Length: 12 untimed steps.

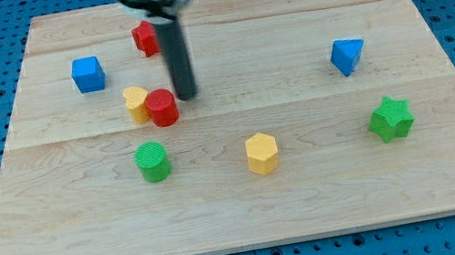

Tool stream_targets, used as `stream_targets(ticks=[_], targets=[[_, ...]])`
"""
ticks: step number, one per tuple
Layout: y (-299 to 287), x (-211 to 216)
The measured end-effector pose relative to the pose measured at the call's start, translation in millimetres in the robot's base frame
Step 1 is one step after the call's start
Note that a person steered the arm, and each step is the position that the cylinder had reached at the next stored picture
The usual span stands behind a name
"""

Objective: Slide the yellow hexagon into the red circle

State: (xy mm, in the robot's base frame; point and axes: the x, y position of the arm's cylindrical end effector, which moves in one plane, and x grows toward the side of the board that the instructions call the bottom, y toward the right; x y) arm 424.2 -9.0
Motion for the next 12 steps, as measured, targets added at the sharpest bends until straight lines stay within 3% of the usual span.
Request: stream_targets(ticks=[2, 3, 4, 5, 6, 8, 9, 10, 11, 12], targets=[[62, 145], [58, 156], [116, 157], [130, 194], [110, 194], [10, 193], [-21, 174], [-35, 154], [-69, 175], [-65, 169]])
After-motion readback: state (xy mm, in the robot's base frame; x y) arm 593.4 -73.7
